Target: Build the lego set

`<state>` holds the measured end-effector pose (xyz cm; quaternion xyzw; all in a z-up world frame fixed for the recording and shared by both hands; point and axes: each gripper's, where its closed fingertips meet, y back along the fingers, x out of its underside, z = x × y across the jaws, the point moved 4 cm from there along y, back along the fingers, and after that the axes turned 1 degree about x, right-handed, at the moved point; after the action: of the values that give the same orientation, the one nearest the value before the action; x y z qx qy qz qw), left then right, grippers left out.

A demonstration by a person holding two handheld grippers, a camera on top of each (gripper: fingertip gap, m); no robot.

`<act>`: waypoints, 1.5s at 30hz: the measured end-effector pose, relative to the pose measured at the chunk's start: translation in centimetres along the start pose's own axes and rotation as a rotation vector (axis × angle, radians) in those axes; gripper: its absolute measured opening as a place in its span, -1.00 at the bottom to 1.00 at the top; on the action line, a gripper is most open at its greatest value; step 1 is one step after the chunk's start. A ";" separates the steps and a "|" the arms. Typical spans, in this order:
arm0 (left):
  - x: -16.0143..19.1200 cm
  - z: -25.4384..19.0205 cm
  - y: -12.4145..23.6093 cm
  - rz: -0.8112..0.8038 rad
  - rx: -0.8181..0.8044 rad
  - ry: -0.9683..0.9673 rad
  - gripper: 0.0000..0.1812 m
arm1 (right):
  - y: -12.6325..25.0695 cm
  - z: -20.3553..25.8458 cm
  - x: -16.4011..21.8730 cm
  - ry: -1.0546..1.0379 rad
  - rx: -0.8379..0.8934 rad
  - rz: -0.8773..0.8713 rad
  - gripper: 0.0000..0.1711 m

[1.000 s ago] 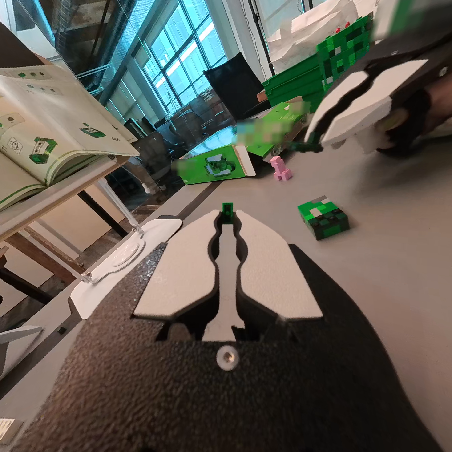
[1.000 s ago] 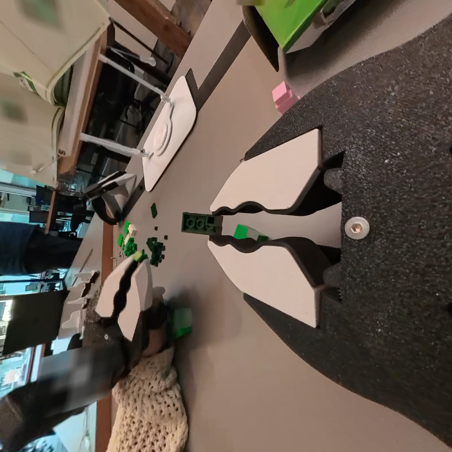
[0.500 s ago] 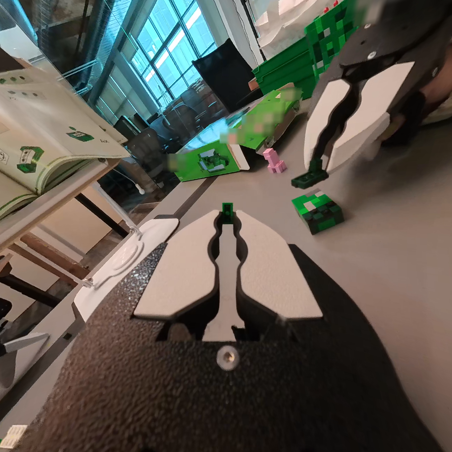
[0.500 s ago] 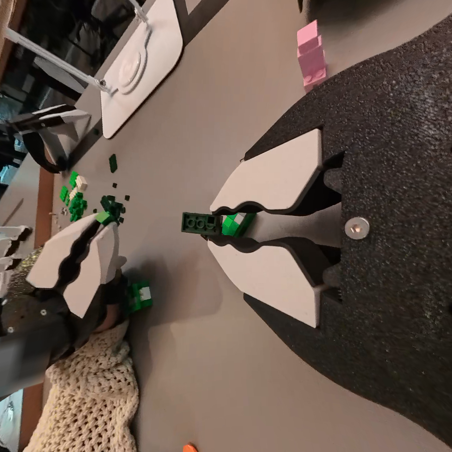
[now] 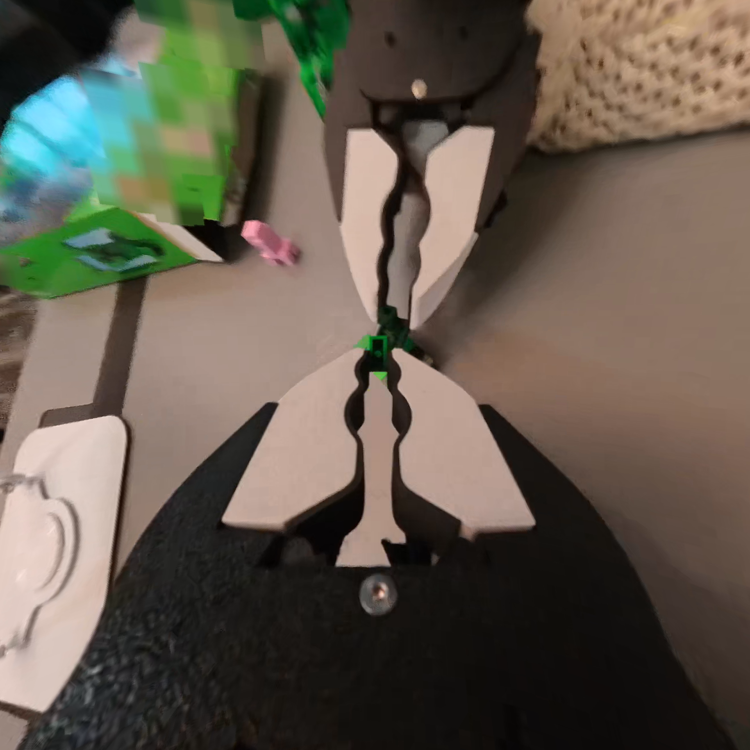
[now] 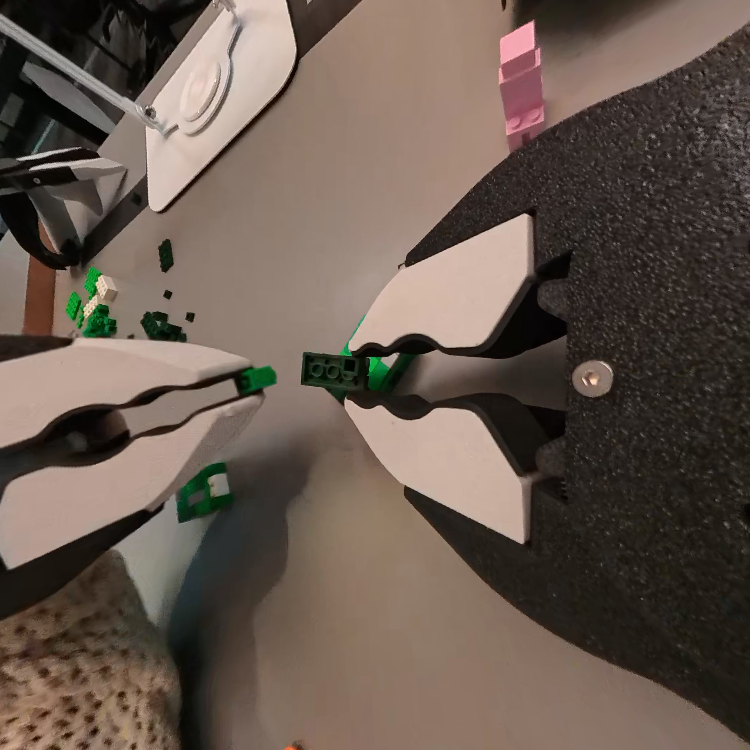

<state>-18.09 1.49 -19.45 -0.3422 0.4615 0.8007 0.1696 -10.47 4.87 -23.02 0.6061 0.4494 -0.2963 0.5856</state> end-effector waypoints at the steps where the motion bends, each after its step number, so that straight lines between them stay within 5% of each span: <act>1: 0.2 0.1 -0.4 0.053 0.037 -0.029 -0.91 | 0.0 -0.1 0.2 0.009 0.010 0.013 -0.83; 20: 0.2 1.2 -3.6 0.429 0.375 -0.186 -0.91 | -0.9 0.5 1.1 0.047 0.025 0.106 -0.82; 45: 0.3 1.2 -5.0 0.497 0.440 -0.112 -0.91 | -1.2 0.7 1.4 0.013 0.013 0.112 -0.82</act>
<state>-15.79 5.08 -22.37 -0.1300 0.6824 0.7164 0.0639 -10.81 4.32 -24.87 0.6361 0.4164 -0.2621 0.5944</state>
